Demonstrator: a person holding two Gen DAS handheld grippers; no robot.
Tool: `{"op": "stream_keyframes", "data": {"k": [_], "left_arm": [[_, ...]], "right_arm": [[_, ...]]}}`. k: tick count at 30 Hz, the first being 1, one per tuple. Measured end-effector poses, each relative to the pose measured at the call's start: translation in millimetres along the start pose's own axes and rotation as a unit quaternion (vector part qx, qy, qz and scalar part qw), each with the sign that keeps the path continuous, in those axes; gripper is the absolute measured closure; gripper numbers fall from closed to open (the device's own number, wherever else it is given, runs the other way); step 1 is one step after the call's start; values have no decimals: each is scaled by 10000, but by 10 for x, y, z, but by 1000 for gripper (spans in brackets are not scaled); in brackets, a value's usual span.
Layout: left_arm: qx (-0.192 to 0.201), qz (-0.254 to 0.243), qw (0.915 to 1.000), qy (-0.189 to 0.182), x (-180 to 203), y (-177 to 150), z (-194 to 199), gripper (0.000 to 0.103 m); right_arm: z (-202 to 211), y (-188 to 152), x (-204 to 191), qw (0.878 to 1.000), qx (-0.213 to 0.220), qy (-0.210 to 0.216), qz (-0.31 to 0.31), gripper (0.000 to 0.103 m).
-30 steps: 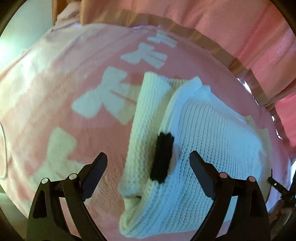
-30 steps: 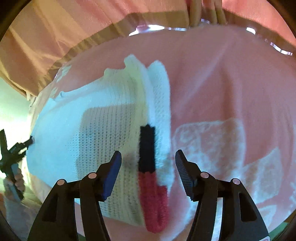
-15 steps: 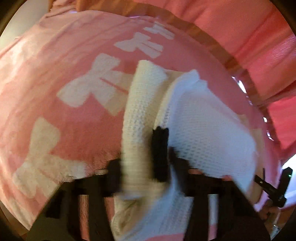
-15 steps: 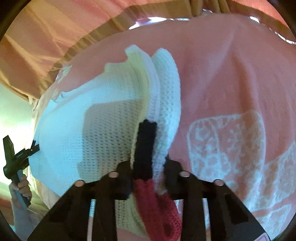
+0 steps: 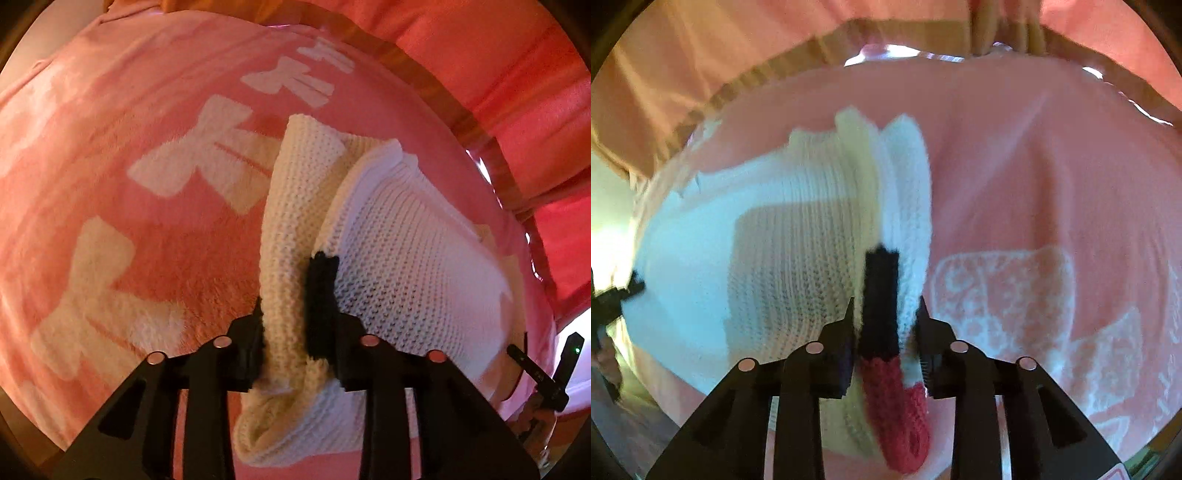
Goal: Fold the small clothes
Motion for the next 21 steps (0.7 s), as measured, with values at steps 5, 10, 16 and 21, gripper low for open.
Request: {"op": "stream_keyframes", "data": {"k": [5, 10, 16, 21], "left_arm": [[81, 120, 9999, -21, 54, 31, -16, 36], [40, 183, 9998, 43, 133, 65, -126, 32], [163, 28, 9997, 178, 179, 141, -149, 41], [165, -62, 9998, 72, 179, 215, -164, 62]], "right_arm": [[250, 348, -109, 9980, 619, 112, 88, 54], [-162, 682, -188, 9990, 419, 114, 51, 63], [-385, 852, -223, 9994, 335, -64, 79, 103], [-296, 947, 35, 9947, 581, -840, 89, 103]]}}
Point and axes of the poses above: each gripper's, at about its wrist camera, not at the fingertips, and z roughly against the way its jaws point, x to its right, y to its top, the point moved 10 cm from there along -z, roughly the way its jaws point, and after that the axes turned 3 degrees about y, right-handed, at the moved point
